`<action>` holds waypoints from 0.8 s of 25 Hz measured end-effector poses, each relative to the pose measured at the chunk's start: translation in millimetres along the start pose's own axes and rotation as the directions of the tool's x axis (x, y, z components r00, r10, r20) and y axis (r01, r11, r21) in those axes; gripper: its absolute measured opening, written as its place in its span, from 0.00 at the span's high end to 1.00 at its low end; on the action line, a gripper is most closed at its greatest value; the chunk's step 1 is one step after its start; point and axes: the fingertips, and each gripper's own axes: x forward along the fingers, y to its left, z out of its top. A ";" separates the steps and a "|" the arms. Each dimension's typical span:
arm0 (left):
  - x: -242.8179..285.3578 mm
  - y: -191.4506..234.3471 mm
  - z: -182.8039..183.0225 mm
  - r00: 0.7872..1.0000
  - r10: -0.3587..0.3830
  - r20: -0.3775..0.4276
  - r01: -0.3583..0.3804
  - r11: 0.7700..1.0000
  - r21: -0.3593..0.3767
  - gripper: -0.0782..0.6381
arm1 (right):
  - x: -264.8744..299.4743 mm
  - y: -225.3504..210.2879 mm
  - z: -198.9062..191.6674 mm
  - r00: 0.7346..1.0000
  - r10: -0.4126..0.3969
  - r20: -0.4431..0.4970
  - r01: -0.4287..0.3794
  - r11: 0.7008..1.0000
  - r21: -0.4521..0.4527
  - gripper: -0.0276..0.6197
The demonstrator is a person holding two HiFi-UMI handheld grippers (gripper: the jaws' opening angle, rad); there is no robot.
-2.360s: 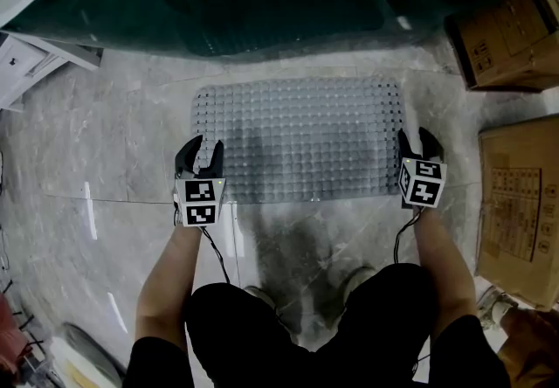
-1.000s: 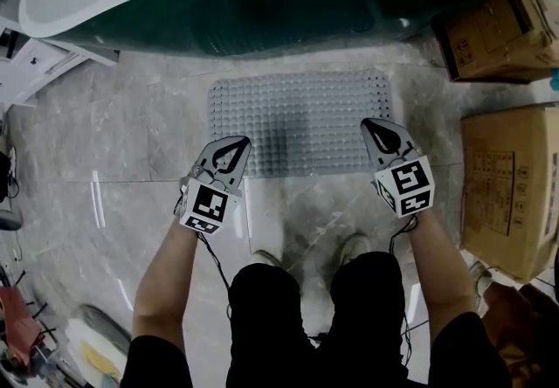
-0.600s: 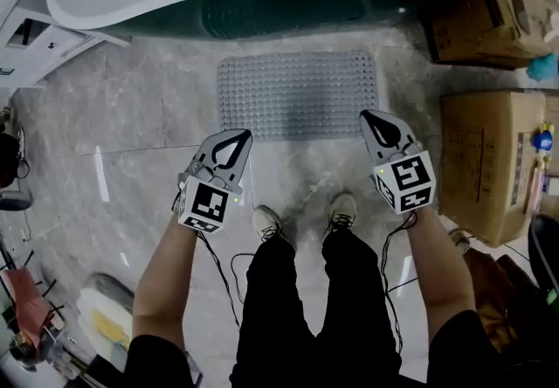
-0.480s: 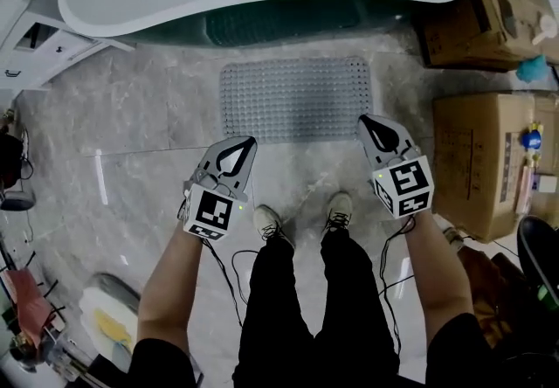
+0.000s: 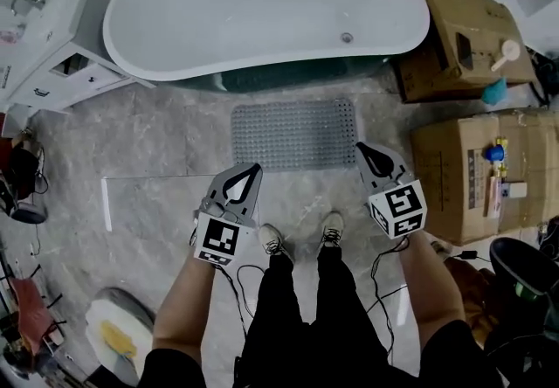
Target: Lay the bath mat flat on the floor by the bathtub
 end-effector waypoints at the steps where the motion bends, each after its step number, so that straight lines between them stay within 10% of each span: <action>1: -9.6 0.9 12.8 1.000 0.009 0.010 -0.009 1.000 -0.020 0.87 | -9.9 2.1 10.8 1.000 -0.003 0.007 0.003 1.000 0.004 0.93; 20: -179.3 -10.4 140.1 0.987 0.067 0.147 -0.050 0.992 -0.116 0.87 | -168.8 90.7 180.8 0.973 -0.118 0.196 0.120 0.993 0.002 0.93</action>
